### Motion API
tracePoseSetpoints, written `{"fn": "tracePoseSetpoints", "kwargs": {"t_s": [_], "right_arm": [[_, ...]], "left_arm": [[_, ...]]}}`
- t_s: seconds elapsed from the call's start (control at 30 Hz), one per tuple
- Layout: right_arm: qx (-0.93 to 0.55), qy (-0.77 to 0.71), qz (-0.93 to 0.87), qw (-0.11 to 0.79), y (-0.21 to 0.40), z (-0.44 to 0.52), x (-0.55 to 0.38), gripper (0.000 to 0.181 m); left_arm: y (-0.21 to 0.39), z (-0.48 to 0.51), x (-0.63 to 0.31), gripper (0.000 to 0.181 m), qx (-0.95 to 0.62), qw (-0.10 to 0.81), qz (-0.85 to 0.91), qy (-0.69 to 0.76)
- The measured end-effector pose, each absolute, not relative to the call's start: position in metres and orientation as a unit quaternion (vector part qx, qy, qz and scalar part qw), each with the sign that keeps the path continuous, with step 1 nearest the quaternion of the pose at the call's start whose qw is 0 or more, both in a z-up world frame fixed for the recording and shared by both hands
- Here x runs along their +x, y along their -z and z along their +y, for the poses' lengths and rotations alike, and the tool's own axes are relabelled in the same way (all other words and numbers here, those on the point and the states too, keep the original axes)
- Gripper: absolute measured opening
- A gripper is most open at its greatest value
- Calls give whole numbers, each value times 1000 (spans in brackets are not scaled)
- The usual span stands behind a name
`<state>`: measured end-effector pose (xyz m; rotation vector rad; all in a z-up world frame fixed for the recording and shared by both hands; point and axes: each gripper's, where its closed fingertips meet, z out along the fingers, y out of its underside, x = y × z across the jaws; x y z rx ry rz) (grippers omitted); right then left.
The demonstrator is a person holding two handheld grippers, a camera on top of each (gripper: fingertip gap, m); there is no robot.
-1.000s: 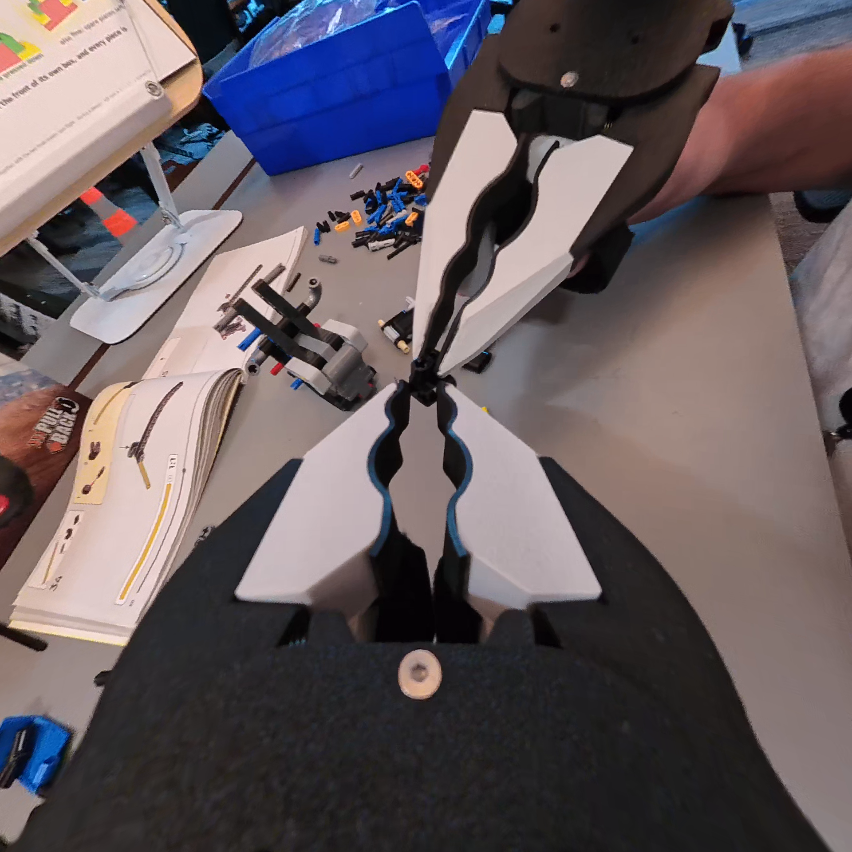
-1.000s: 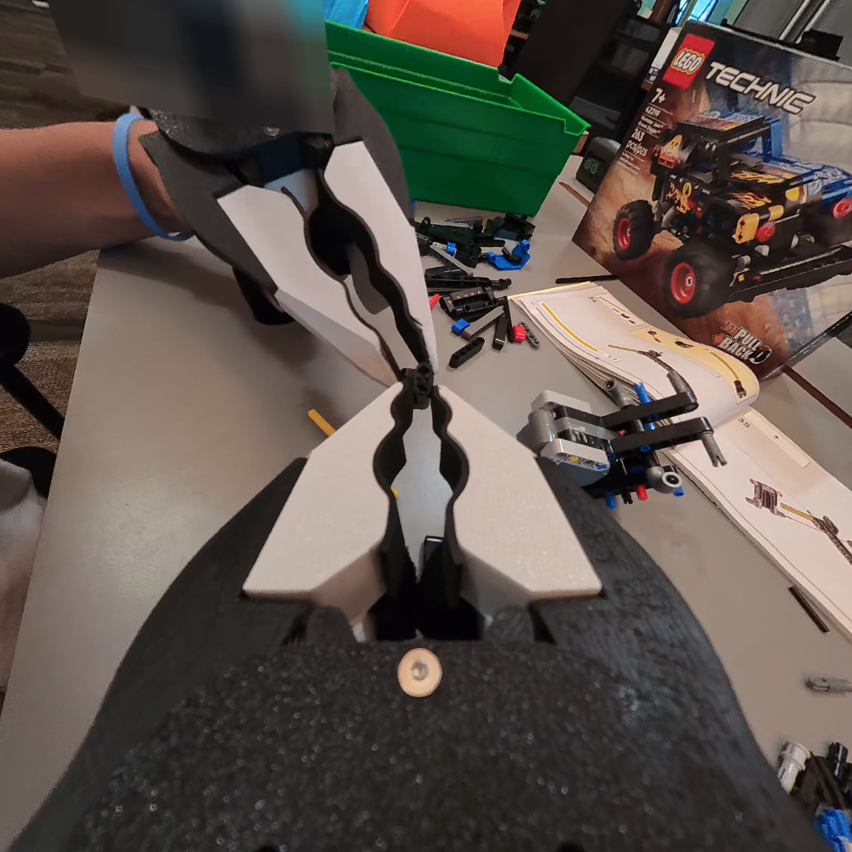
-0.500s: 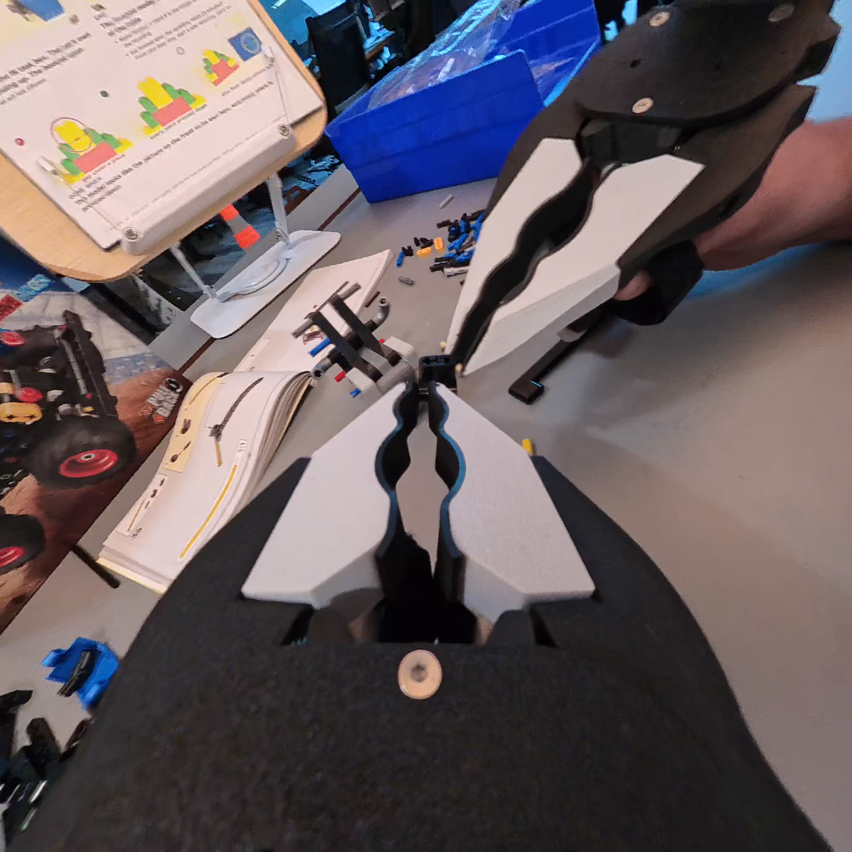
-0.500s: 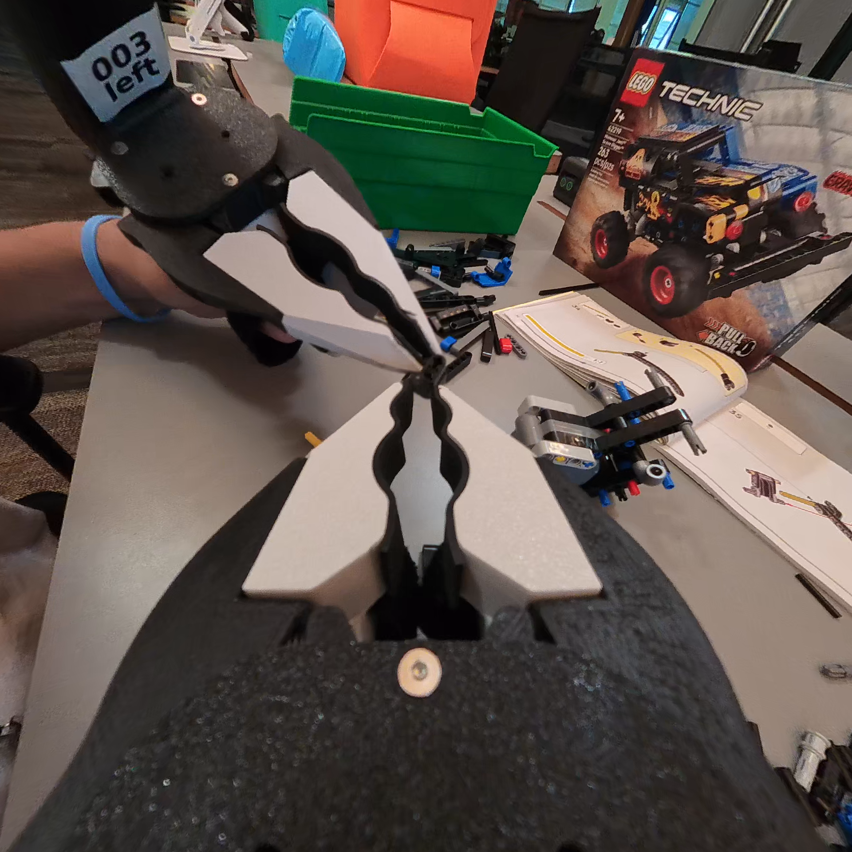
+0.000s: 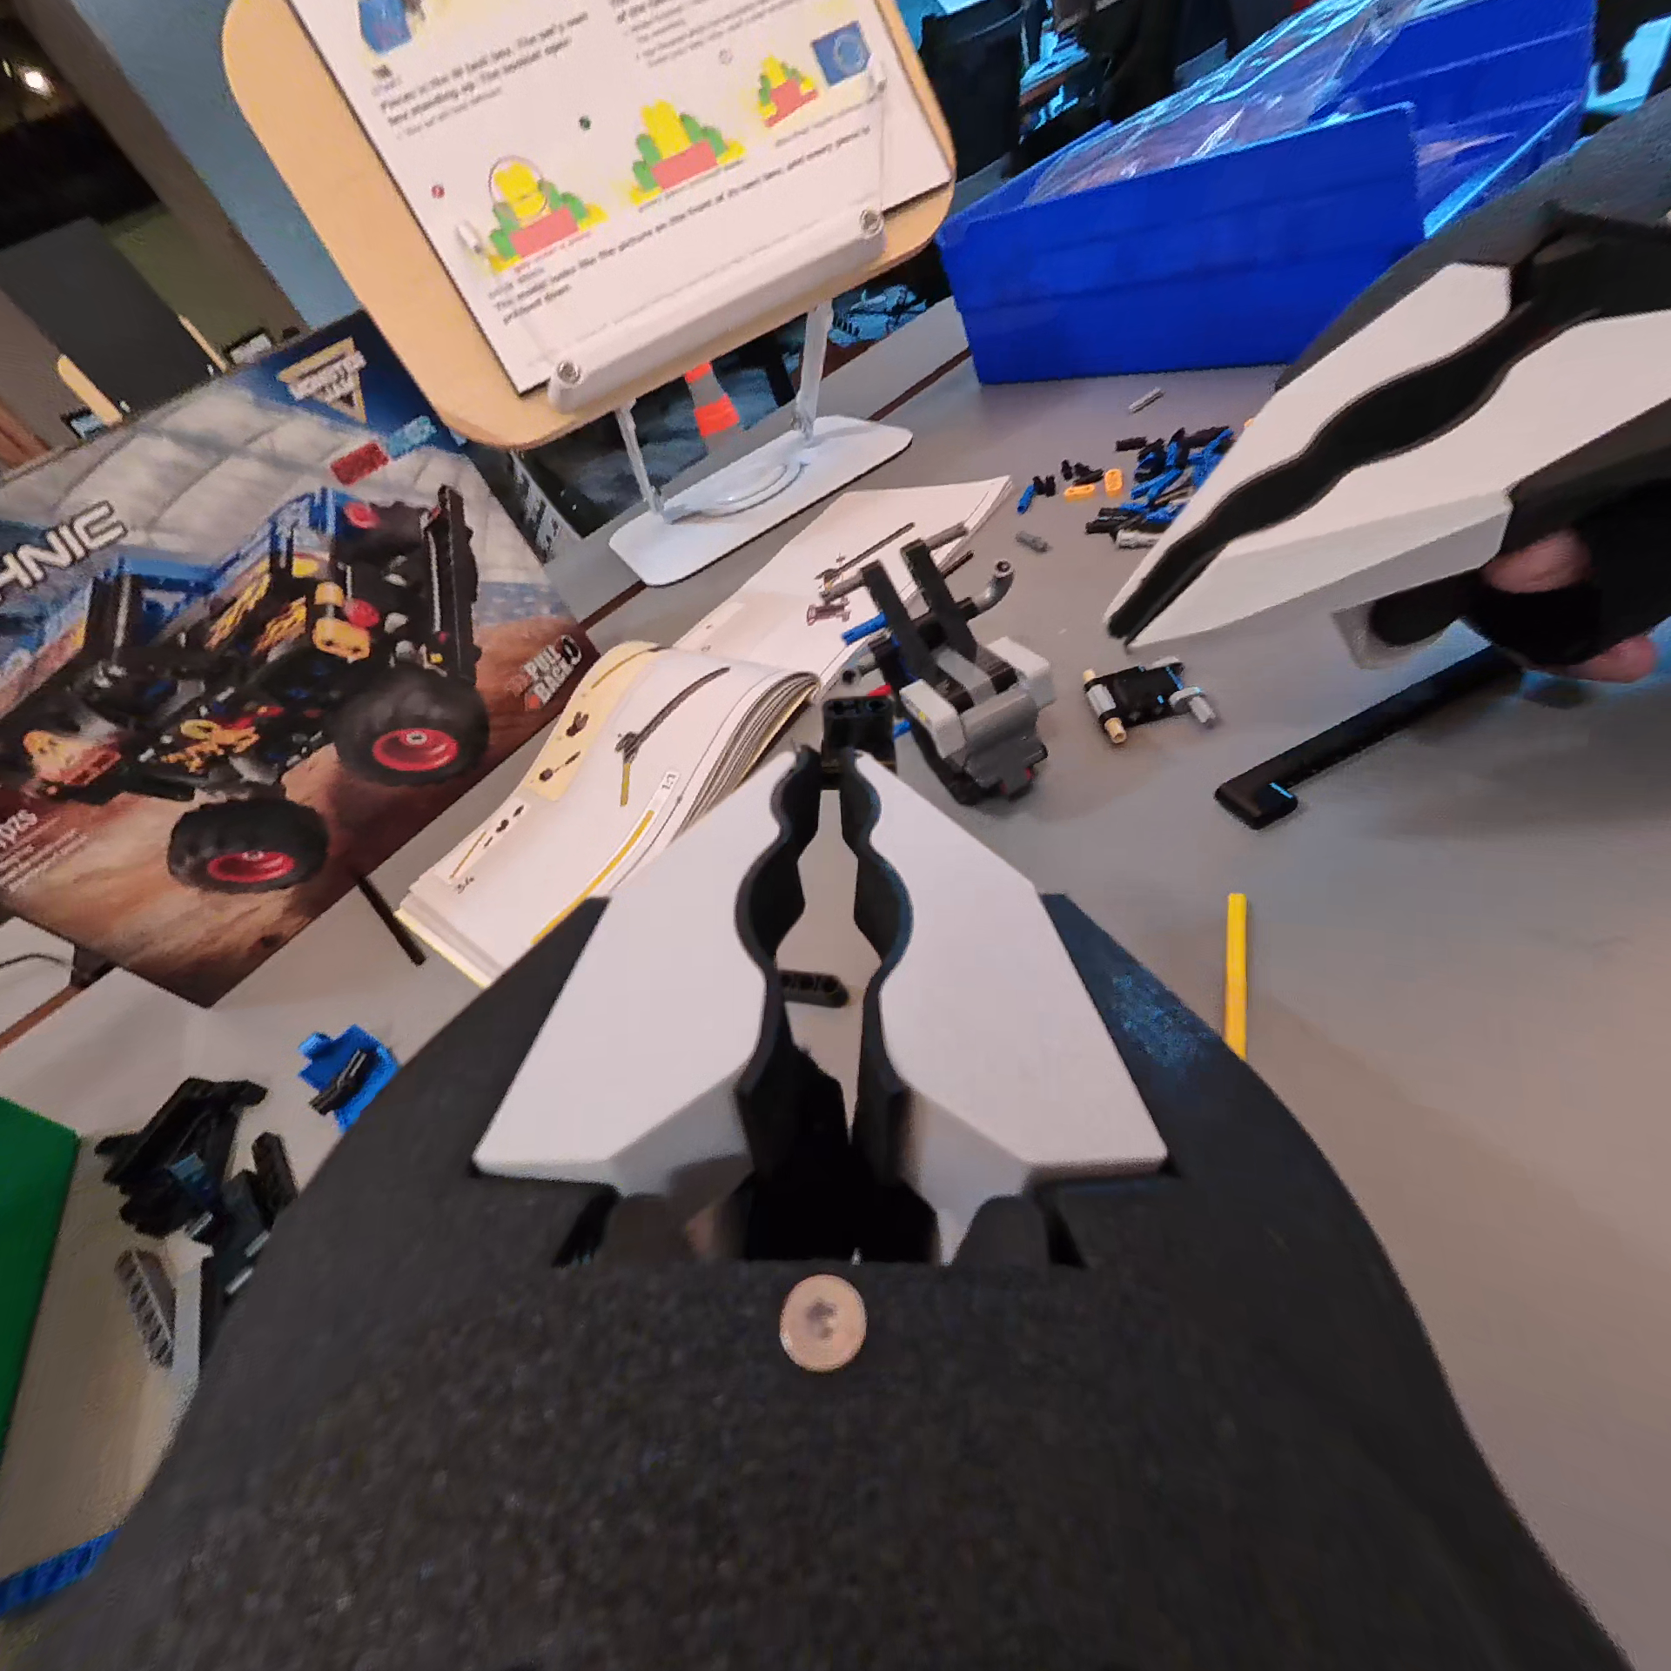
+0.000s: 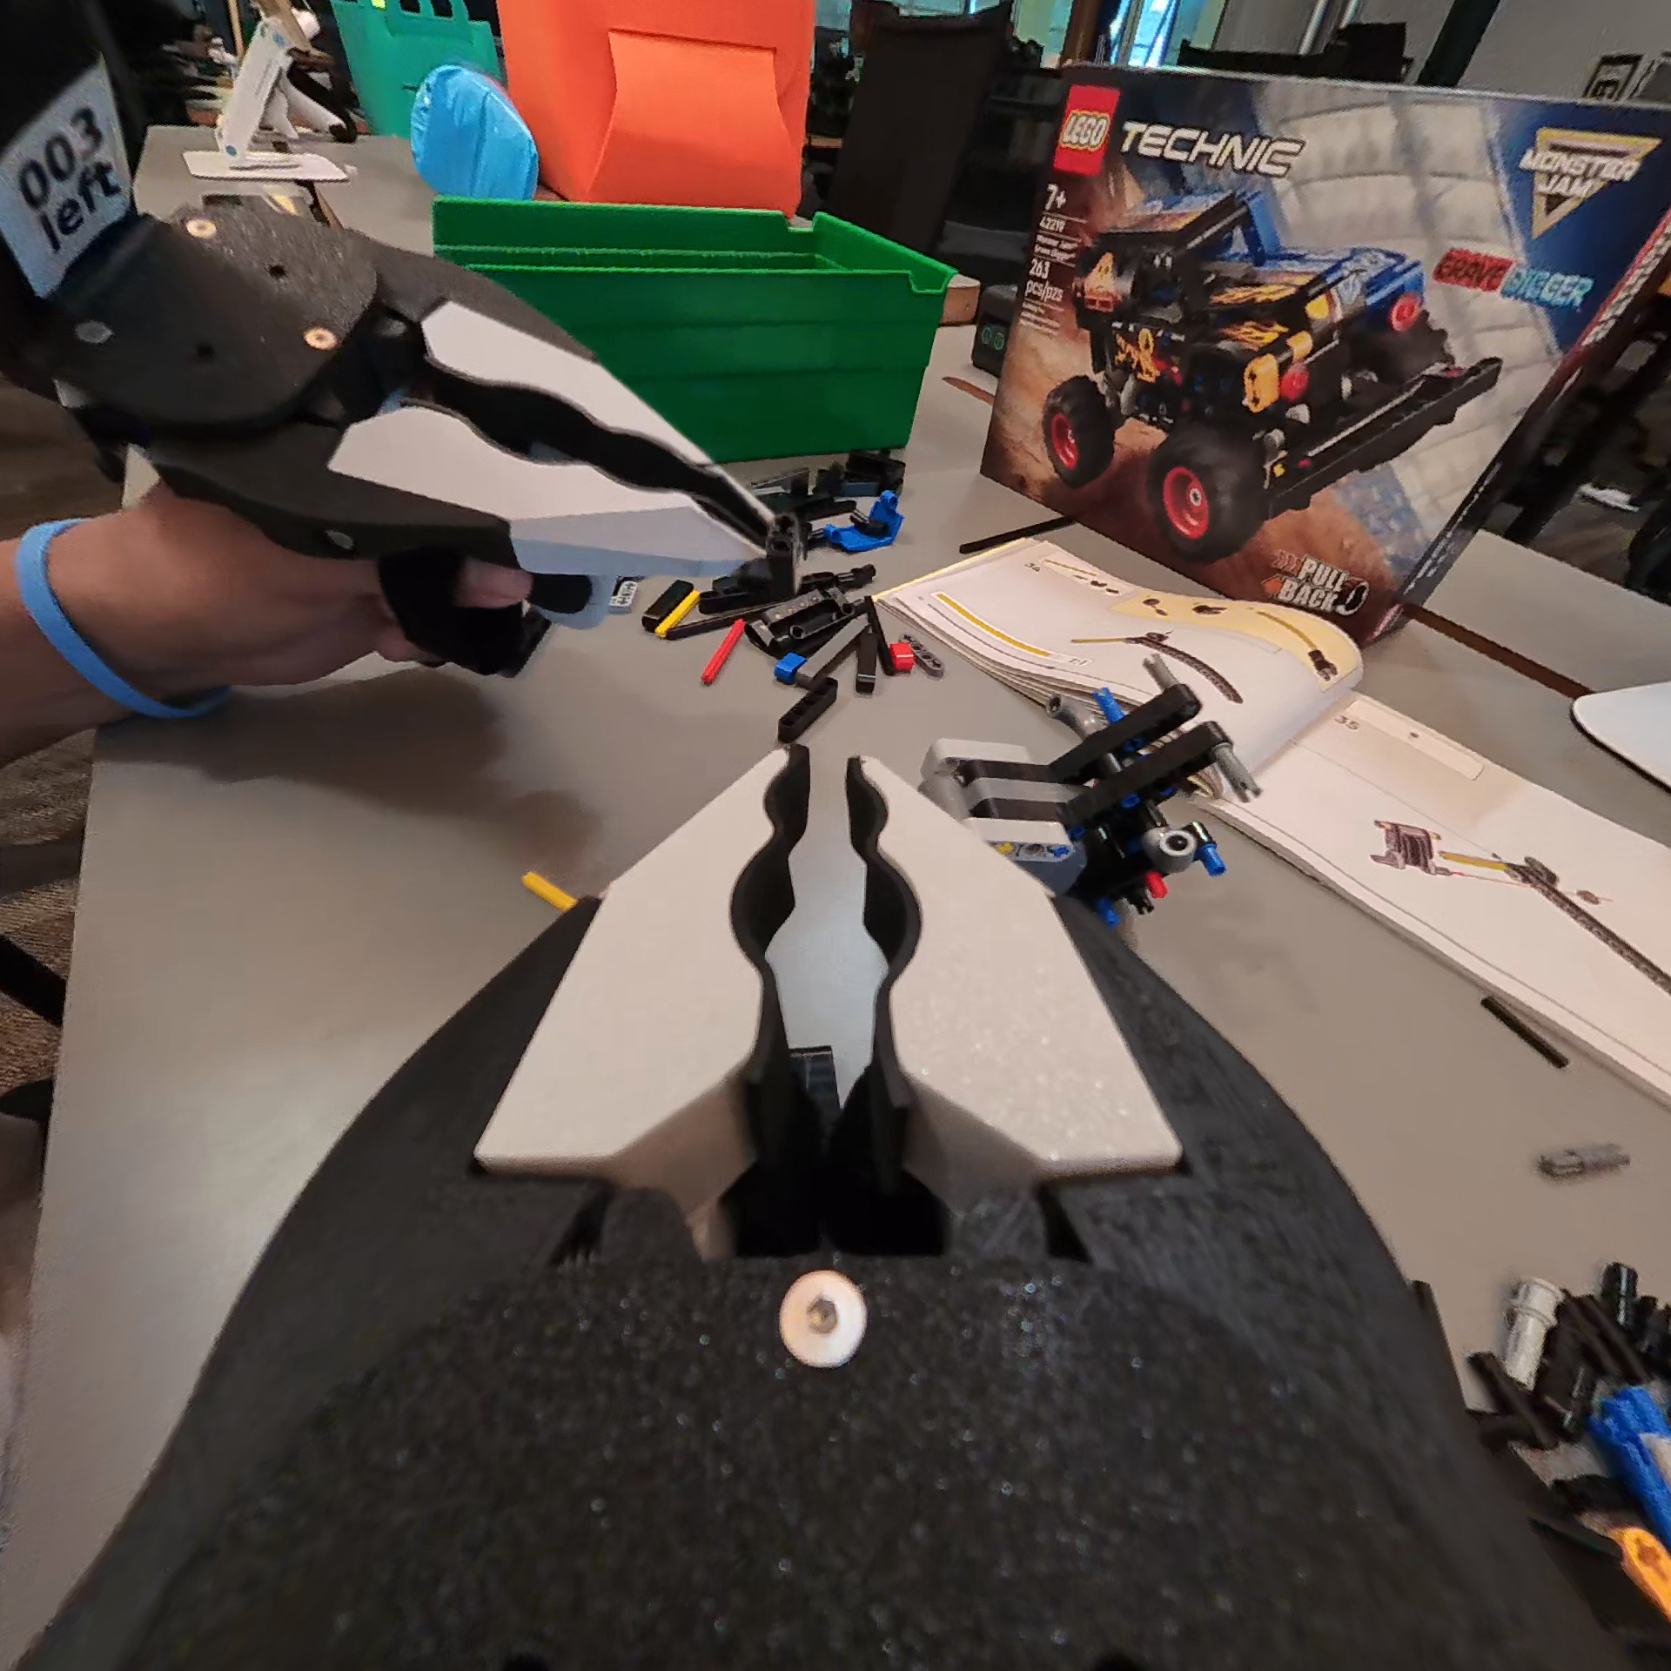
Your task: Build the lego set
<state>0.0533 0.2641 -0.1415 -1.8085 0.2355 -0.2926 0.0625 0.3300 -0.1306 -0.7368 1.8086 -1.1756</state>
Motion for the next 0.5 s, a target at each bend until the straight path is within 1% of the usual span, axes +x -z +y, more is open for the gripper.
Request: {"fn": "tracePoseSetpoints", "kwargs": {"t_s": [0.33,0.5], "right_arm": [[-768,86,126,622,136,261,57,7],[-772,34,118,623,103,250,70,8]], "left_arm": [[144,349,72,2,-347,393,721,454],[129,356,83,2,-346,359,725,475]]}}
